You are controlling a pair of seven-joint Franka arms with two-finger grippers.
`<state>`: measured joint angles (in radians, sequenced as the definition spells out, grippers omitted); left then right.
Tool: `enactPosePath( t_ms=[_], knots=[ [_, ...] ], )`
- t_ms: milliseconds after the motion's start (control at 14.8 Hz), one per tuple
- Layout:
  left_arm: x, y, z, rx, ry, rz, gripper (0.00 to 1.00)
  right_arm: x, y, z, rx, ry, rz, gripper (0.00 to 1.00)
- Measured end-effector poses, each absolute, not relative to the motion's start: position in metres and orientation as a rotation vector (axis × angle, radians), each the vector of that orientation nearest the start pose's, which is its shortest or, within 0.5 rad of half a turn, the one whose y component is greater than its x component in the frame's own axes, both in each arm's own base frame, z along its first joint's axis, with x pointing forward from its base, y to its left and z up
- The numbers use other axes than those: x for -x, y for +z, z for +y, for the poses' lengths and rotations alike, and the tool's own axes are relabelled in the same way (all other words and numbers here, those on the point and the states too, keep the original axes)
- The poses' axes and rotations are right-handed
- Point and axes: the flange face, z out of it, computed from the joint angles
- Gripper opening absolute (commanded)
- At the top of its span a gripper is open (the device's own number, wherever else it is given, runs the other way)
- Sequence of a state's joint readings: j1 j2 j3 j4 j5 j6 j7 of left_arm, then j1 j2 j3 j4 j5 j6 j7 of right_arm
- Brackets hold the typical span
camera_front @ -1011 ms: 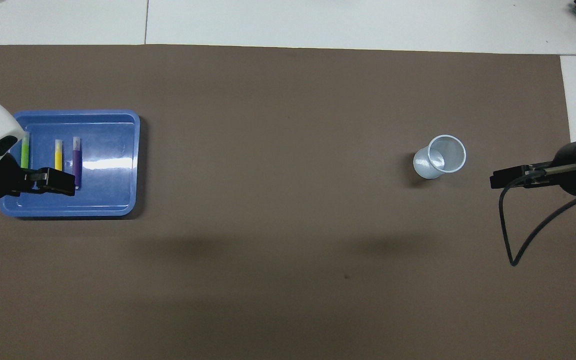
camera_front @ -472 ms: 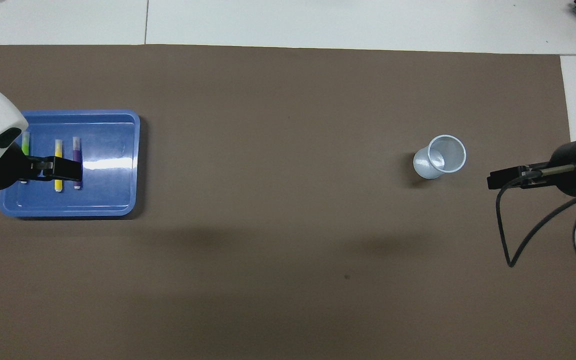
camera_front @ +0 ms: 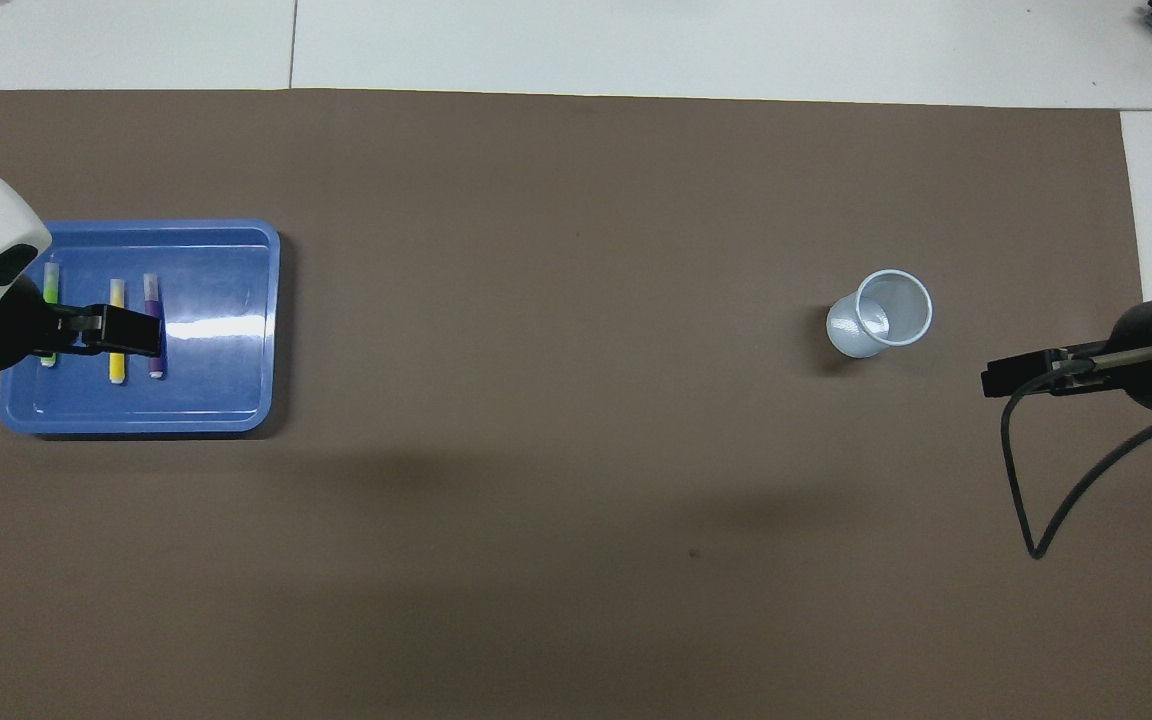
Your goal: Right arm passes pens to left for tray arrangement
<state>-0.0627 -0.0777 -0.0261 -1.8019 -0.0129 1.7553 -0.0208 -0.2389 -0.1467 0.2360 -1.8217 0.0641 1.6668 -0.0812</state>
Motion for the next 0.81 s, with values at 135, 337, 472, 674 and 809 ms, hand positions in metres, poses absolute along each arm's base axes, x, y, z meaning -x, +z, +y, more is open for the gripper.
enactPosePath(
  t_ms=[135,337,472,674,809],
  knots=[
    [-0.540,0.578,-0.049,3.153,-0.064,0.100,1.00,-0.508,0.594,0.013,3.112,0.034,-0.108,1.00],
    [-0.541,0.587,-0.048,3.153,-0.086,0.095,1.00,-0.500,0.600,0.015,3.114,0.063,-0.110,1.00],
    [-0.541,0.589,-0.048,3.154,-0.084,0.082,1.00,-0.497,0.602,0.016,3.116,0.068,-0.113,1.00],
    [-0.540,0.596,-0.047,3.154,-0.070,0.071,1.00,-0.497,0.603,0.019,3.117,0.067,-0.121,1.00],
    [-0.539,0.604,-0.045,3.154,-0.055,0.065,1.00,-0.497,0.603,0.019,3.117,0.067,-0.122,1.00]
  ],
)
